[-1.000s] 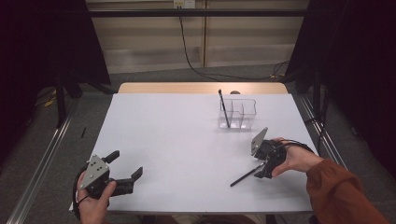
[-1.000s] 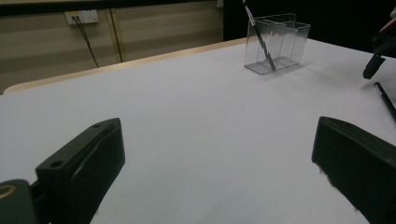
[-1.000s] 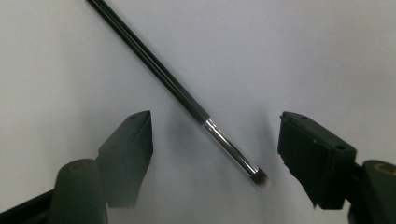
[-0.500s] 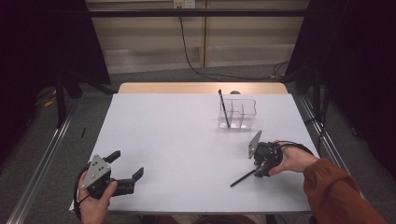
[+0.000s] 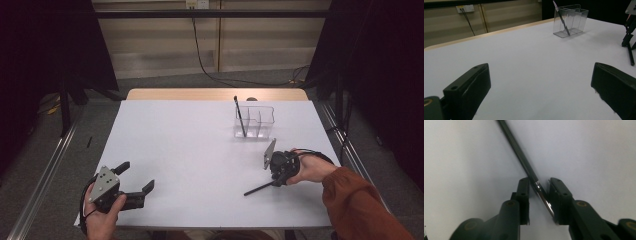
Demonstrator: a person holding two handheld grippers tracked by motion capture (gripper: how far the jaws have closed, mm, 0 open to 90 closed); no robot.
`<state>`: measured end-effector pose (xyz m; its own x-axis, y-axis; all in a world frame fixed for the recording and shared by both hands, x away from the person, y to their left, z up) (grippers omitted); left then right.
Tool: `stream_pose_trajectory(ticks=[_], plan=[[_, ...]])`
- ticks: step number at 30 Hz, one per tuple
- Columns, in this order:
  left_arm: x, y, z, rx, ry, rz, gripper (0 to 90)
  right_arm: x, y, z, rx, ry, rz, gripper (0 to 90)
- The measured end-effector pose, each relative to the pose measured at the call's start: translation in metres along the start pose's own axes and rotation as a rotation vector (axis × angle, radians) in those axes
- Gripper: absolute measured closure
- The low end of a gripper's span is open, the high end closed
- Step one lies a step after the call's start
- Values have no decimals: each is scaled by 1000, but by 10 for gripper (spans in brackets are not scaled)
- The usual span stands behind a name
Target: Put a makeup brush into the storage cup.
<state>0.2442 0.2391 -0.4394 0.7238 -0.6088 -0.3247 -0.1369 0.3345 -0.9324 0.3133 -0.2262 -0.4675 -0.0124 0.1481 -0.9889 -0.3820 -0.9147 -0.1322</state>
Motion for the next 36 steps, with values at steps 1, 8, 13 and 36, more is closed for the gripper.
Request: stream_pose_trajectory(ticks=[1, 8, 13, 36], plan=[[0, 0, 0, 1, -5, 3, 26, 0, 0, 0, -1, -3, 0, 763], [0, 0, 1, 1, 1, 2, 26, 0, 1, -1, 2, -7, -4, 808], [1, 1, 1, -3, -9, 4, 26, 0, 0, -1, 5, -14, -8, 841], [1, 1, 2, -24, 0, -4, 26, -12, 3, -1, 35, -10, -98, 845]])
Point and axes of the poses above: each handheld gripper's, and its own axes: x roughly forward along the jaws, y roughly out of its underside, z roughly to its left, the point moved 2 cm from there along x, roughly forward along the jaws, and after that the axes turned 9 degrees about x, right-handed, at the moved point
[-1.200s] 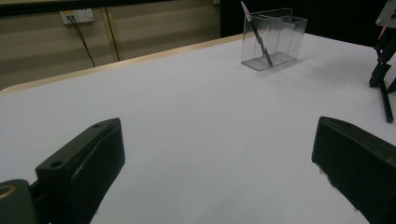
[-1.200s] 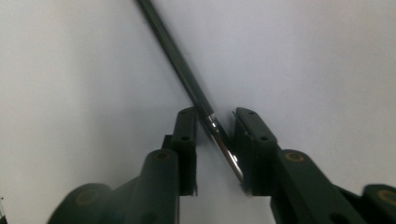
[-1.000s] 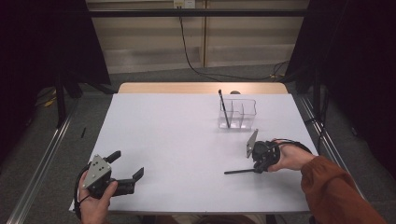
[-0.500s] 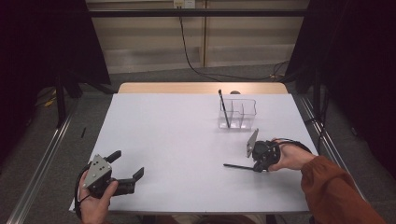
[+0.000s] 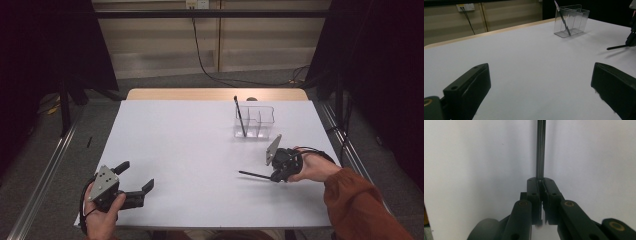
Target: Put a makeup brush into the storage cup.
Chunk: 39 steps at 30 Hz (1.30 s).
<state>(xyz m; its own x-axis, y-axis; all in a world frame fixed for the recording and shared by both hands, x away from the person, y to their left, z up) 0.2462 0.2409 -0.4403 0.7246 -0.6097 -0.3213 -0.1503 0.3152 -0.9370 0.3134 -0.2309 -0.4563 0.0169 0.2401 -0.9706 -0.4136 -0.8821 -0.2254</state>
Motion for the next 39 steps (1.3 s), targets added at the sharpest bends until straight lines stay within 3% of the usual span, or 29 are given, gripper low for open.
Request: stream_pose_trajectory(ticks=[4, 16, 25, 33, 39], plan=[[0, 0, 0, 5, -3, 3, 26, -5, 2, -1, 27, 20, -72, 845], [0, 0, 0, 11, -3, 1, 26, -19, 11, -4, 133, -12, -313, 846], [-1, -1, 0, 11, -7, -1, 26, -27, 9, -5, 216, 35, -532, 846], [-1, -3, -1, 3, -5, -13, 26, -28, 3, 5, 221, 7, -637, 846], [1, -5, -2, -5, -1, -24, 26, -33, 1, 8, 245, -7, -759, 845]])
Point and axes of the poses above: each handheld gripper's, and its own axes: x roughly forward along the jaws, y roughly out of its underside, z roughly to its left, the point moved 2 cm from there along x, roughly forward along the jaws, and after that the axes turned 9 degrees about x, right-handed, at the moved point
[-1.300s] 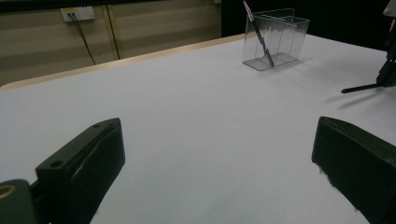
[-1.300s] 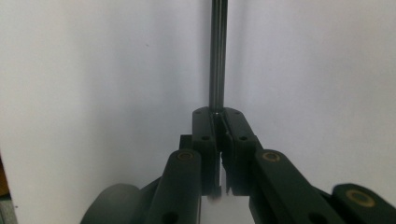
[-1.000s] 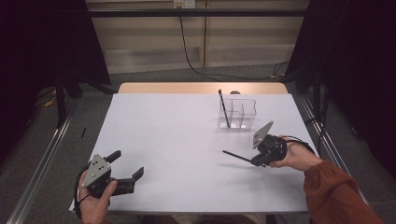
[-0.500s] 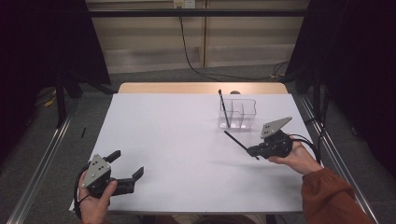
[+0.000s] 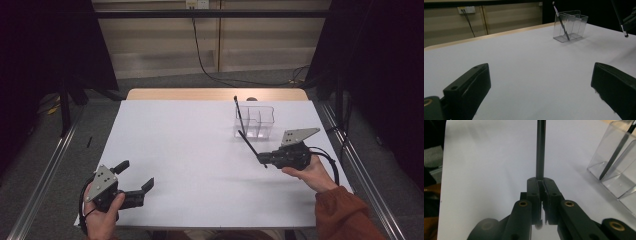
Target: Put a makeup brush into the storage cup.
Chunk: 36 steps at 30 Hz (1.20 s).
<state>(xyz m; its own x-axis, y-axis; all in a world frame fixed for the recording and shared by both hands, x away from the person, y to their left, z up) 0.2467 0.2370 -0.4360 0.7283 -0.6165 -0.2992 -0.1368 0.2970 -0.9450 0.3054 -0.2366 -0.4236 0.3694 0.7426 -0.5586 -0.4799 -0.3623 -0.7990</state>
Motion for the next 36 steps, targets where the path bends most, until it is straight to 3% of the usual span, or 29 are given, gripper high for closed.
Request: stream_pose_trajectory(ticks=[10, 13, 20, 23, 26, 32, 36], plan=[[16, -14, -8, 28, 60, -9, 26, 0, -8, 2, 18, -6, -82, 845], [20, -22, -11, 19, 91, -17, 26, 4, -12, 5, 9, -24, -78, 846], [35, -40, -23, 64, 179, -30, 26, 19, -22, 15, -14, -74, -50, 845], [44, -48, -29, 64, 214, -34, 26, 25, -27, 20, -30, -99, -38, 846], [52, -53, -35, 62, 225, -49, 23, 30, -31, 24, -47, -122, -22, 845], [60, -60, -45, 86, 292, -45, 22, 38, -38, 33, -79, -152, 7, 846], [63, -64, -47, 92, 304, -44, 22, 44, -39, 40, -100, -165, 38, 846]])
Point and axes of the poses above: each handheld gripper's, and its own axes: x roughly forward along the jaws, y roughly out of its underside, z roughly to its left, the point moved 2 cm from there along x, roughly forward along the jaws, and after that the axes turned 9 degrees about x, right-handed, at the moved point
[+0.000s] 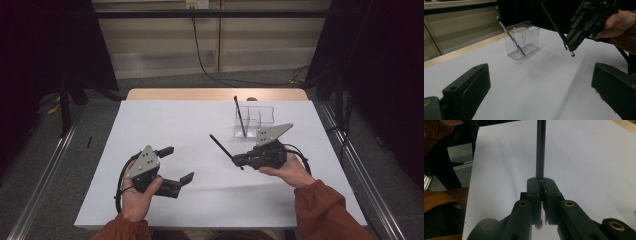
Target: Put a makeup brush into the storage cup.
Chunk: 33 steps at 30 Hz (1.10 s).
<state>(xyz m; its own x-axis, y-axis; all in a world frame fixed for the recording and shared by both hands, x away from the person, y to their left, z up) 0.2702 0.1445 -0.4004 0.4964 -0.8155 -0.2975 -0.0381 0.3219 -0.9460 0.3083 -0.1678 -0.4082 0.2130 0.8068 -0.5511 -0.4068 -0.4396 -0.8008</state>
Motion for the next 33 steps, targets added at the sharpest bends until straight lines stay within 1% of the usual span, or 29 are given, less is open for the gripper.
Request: stream_pose_trajectory(ticks=[4, 7, 8, 9, 11, 13, 15, 16, 17, 18, 21, 24, 27, 29, 33], plan=[[3, -5, 0, 10, 26, 15, 23, 4, -1, 2, -23, -14, 41, 846], [6, -8, -1, 20, 15, 29, 31, 7, -3, 4, -47, -21, 85, 846], [7, -8, -3, 28, 19, 37, 33, 8, -3, 5, -61, -24, 104, 846], [8, -9, -4, 32, 29, 43, 33, 10, -4, 5, -71, -28, 130, 846], [10, -10, -5, 43, 55, 57, 33, 13, -4, 3, -80, -27, 161, 846], [12, -11, -6, 51, 65, 71, 33, 15, -3, 1, -90, -29, 202, 846], [14, -12, -5, 44, 94, 100, 32, 18, -4, 2, -105, -38, 242, 846], [15, -12, -5, 42, 106, 114, 32, 18, -5, 3, -112, -40, 254, 846], [16, -12, -5, 54, 113, 130, 32, 19, -6, 4, -120, -43, 271, 846], [17, -11, -5, 57, 114, 140, 32, 20, -6, 5, -126, -44, 289, 846], [19, -12, -4, 46, 132, 147, 29, 23, -9, 5, -144, -40, 334, 846], [20, -13, -2, 53, 141, 159, 26, 26, -11, 7, -168, -36, 392, 846], [20, -15, 0, 49, 180, 185, 25, 28, -12, 8, -185, -38, 434, 846], [20, -16, 2, 62, 172, 199, 25, 29, -13, 9, -198, -33, 459, 846], [22, -19, 5, 64, 179, 207, 23, 30, -16, 9, -217, -24, 496, 846]])
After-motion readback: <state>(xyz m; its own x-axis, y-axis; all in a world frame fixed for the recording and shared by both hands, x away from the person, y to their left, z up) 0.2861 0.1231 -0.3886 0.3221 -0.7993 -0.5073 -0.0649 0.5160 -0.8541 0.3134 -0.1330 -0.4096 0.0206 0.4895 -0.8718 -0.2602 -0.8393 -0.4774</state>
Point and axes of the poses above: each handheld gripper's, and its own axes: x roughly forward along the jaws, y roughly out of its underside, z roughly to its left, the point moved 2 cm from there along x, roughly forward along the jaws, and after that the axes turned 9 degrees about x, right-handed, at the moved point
